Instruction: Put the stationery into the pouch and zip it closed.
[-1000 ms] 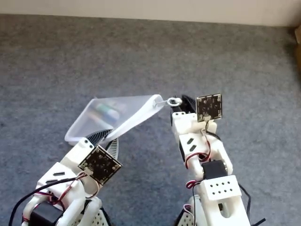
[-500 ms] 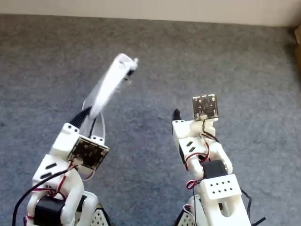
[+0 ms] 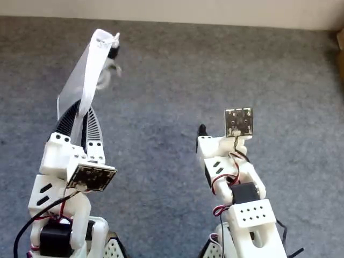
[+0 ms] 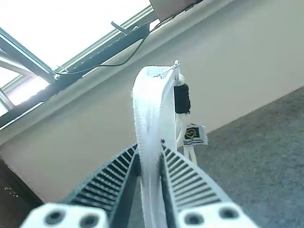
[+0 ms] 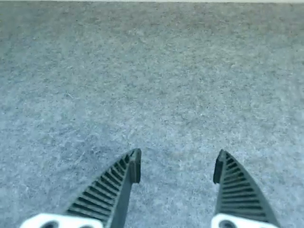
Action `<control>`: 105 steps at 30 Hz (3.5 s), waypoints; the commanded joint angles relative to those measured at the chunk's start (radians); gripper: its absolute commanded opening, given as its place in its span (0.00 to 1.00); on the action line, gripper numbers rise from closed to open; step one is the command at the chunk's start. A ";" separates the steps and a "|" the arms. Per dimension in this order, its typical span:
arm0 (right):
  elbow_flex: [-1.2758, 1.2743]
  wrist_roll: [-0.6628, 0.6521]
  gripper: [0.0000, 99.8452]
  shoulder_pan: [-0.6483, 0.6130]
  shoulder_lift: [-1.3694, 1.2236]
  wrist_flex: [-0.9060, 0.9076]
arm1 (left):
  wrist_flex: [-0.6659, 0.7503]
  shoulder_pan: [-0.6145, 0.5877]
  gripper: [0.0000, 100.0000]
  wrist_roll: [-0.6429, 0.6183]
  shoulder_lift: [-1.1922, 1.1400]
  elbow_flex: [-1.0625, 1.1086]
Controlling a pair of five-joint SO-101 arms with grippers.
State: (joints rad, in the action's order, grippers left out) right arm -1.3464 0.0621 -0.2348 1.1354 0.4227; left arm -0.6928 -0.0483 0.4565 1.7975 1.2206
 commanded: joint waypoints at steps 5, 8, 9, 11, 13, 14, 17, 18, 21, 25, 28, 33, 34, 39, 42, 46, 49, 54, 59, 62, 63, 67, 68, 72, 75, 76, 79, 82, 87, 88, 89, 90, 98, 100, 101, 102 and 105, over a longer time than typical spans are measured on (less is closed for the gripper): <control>0.036 0.008 0.23 -0.004 0.008 -0.002 | 0.094 -0.005 0.00 0.017 0.016 0.122; 0.035 0.008 0.23 -0.004 0.008 -0.002 | 0.087 0.028 0.00 0.017 0.016 0.160; 0.035 0.008 0.23 -0.004 0.008 -0.002 | 0.087 0.050 0.00 0.017 0.016 0.174; 0.035 0.008 0.23 -0.004 0.008 -0.002 | 0.087 0.094 0.00 0.018 0.018 0.209; 0.035 0.008 0.23 -0.004 0.008 -0.002 | 0.087 0.130 0.01 0.018 0.018 0.234; 0.035 0.008 0.23 -0.004 0.008 -0.002 | 0.087 0.143 0.01 0.018 0.018 0.245; 0.035 0.008 0.23 -0.004 0.008 -0.002 | 0.087 0.157 0.11 0.012 0.022 0.268; 0.035 0.008 0.23 -0.004 0.008 -0.002 | 0.087 0.157 0.14 0.011 0.022 0.271; 0.035 0.006 0.23 -0.004 0.008 -0.002 | 0.087 0.151 0.18 -0.055 0.024 0.268; 0.035 0.003 0.23 -0.004 0.007 -0.002 | 0.086 0.156 0.18 -0.084 0.024 0.248; 0.035 0.003 0.23 -0.002 0.007 -0.004 | 0.028 0.171 0.18 -0.153 0.024 0.194; 0.035 0.003 0.23 -0.001 0.007 -0.004 | -0.149 0.248 0.18 -0.227 0.024 0.067; 0.035 0.003 0.23 -0.001 0.007 -0.004 | -0.161 0.251 0.18 -0.236 0.024 0.053; 0.035 0.002 0.23 -0.001 0.007 -0.004 | -0.163 0.213 0.17 -0.244 0.025 0.025; 0.035 0.002 0.23 -0.001 0.007 -0.004 | -0.169 0.177 0.17 -0.244 0.025 -0.007; 0.035 0.002 0.23 -0.001 0.007 -0.004 | -0.167 0.128 0.15 -0.245 0.025 -0.036; 0.035 0.002 0.23 -0.001 0.007 -0.004 | -0.170 0.107 0.12 -0.244 0.024 -0.027; 0.035 0.000 0.21 -0.002 0.007 -0.004 | -0.164 0.062 0.08 -0.242 0.025 0.054; 0.035 0.000 0.06 -0.002 0.007 -0.004 | -0.164 0.039 0.02 -0.242 0.025 0.113; 0.035 -0.002 0.02 -0.002 0.007 -0.004 | -0.164 0.015 0.01 -0.242 0.025 0.139; 0.035 -0.002 0.02 -0.002 0.007 -0.004 | -0.164 0.008 0.01 -0.242 0.025 0.150; 0.041 -0.002 0.02 -0.004 0.008 -0.004 | -0.164 -0.027 0.01 -0.242 0.025 0.206; 0.041 -0.002 0.02 -0.004 0.008 -0.004 | -0.164 -0.038 0.01 -0.242 0.025 0.217; 0.041 -0.002 0.02 -0.005 0.042 -0.002 | -0.164 -0.076 0.01 -0.242 0.025 0.255; 0.033 -0.002 0.02 -0.012 0.150 0.001 | -0.164 -0.090 0.01 -0.239 0.025 0.303; 0.028 -0.002 0.02 -0.021 0.197 0.004 | -0.164 -0.090 0.01 -0.239 0.025 0.318; -0.056 -0.002 0.02 -0.044 0.340 0.025 | -0.164 -0.090 0.01 -0.238 0.025 0.352; -0.143 -0.002 0.02 -0.076 0.479 0.027 | -0.164 -0.090 0.01 -0.238 0.025 0.369; -0.268 -0.002 0.02 -0.076 0.691 0.030 | -0.167 -0.090 0.01 -0.241 0.025 0.397; -0.282 -0.002 0.02 -0.076 0.711 0.030 | -0.169 -0.090 0.01 -0.241 0.025 0.401; -0.291 -0.002 0.02 -0.076 0.711 0.030 | -0.169 -0.090 0.01 -0.241 0.025 0.406; -0.300 -0.002 0.02 -0.076 0.704 0.030 | -0.169 -0.090 0.01 -0.241 0.025 0.410; -0.369 0.000 0.02 -0.074 0.687 0.031 | -0.169 -0.088 0.01 -0.241 0.024 0.475; -0.415 0.000 0.02 -0.074 0.687 0.031 | -0.169 -0.088 0.01 -0.241 0.024 0.475; -0.430 0.003 0.02 -0.074 0.676 0.041 | -0.169 -0.088 0.01 -0.242 0.024 0.475; -0.449 0.005 0.02 -0.074 0.679 0.074 | -0.170 -0.088 0.01 -0.242 0.022 0.475; -0.463 0.002 0.02 -0.079 0.687 0.206 | -0.193 -0.088 0.01 -0.242 0.018 0.475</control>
State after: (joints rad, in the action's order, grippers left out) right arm -1.6686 0.0621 -0.3038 1.8136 0.5378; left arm -0.8600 -0.1266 0.2217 1.8113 1.6732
